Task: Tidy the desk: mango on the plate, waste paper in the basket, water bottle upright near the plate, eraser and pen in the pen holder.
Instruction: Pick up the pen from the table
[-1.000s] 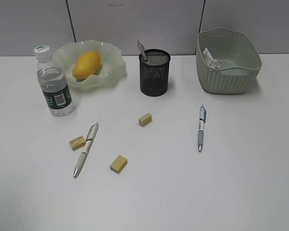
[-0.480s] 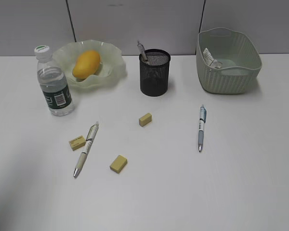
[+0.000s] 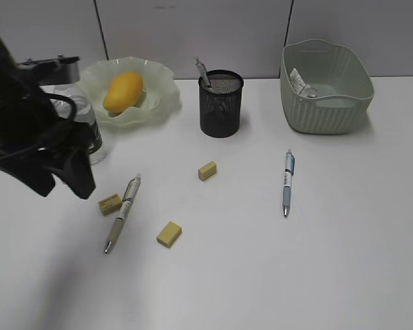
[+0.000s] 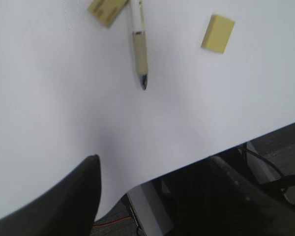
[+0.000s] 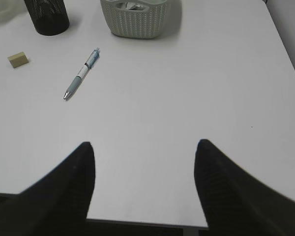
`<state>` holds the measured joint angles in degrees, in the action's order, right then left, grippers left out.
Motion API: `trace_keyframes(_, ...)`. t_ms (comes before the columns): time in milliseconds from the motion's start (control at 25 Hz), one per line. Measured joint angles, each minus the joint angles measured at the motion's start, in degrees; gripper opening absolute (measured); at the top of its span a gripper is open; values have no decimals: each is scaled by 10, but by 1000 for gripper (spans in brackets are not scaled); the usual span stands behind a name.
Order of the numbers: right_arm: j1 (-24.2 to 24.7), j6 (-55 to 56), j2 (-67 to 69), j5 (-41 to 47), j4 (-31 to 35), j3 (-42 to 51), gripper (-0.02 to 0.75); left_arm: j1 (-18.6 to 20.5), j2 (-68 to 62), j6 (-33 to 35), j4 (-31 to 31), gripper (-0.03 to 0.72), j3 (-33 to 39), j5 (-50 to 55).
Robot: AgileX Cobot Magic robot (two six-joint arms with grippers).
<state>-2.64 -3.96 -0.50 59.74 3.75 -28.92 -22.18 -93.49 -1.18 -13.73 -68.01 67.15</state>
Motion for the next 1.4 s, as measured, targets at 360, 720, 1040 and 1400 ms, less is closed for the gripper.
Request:
trace_keyframes(360,0,0,0,0,0,0,506,-42,-146,-33,39,498,-137,-2)
trace_keyframes(720,0,0,0,0,0,0,505,-51,-220,-35,59,475,-172,-45)
trace_keyframes(1040,0,0,0,-1,0,0,505,-53,-257,-35,65,453,-172,-101)
trace_keyframes(1400,0,0,0,-1,0,0,505,-53,-301,-37,75,448,-194,-121)
